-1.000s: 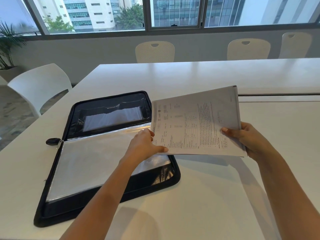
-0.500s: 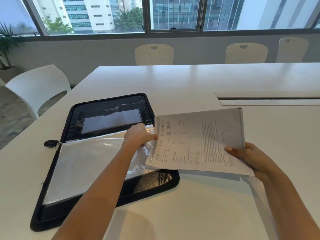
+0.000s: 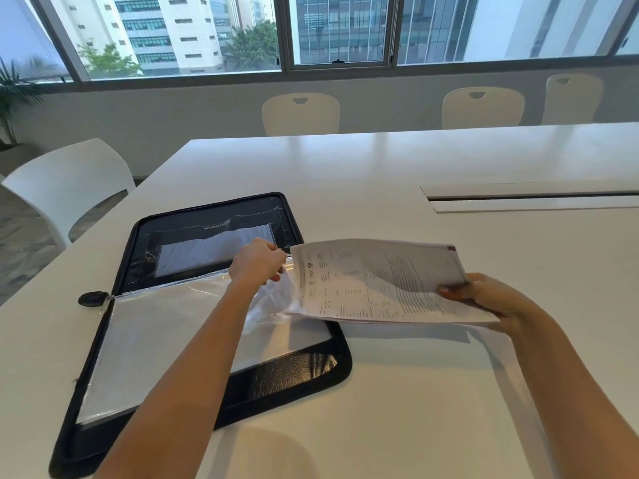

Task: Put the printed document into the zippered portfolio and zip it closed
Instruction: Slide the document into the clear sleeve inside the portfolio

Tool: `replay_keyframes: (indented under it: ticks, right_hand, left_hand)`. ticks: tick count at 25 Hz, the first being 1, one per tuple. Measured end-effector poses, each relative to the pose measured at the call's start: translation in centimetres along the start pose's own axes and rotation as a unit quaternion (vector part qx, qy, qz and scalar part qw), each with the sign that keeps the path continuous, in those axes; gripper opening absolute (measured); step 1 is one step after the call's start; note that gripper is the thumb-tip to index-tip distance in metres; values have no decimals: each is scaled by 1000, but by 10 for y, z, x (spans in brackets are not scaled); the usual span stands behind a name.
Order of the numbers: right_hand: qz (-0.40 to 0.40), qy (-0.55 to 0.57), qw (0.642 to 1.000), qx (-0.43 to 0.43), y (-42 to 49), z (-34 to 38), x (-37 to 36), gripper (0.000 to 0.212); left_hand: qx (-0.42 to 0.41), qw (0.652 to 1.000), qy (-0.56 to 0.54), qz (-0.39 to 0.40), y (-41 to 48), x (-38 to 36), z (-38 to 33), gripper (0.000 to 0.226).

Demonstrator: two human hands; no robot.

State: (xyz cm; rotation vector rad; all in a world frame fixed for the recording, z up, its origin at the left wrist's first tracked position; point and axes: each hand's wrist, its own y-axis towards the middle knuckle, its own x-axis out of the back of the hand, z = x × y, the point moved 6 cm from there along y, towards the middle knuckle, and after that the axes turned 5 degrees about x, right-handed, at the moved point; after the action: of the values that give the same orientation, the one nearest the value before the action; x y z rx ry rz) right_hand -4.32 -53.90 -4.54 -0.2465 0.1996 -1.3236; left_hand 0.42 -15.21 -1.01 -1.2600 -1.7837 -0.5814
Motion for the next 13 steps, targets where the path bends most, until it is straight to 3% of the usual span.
replay_keyframes:
  ticks: [7,11,13]
  right_hand:
    - [46,2,998,-41,31,10,5,29]
    - [95,-18,993,-62,39,7,-2,77]
    - [94,-6,994,-63,46,2,-5,65]
  left_hand:
    - [-29,999,3,-32,6,4,-9,17]
    - [-54,997,25,-47,4,8,-16,17]
    - [-60,997,35,-36,-1,5,-13,19]
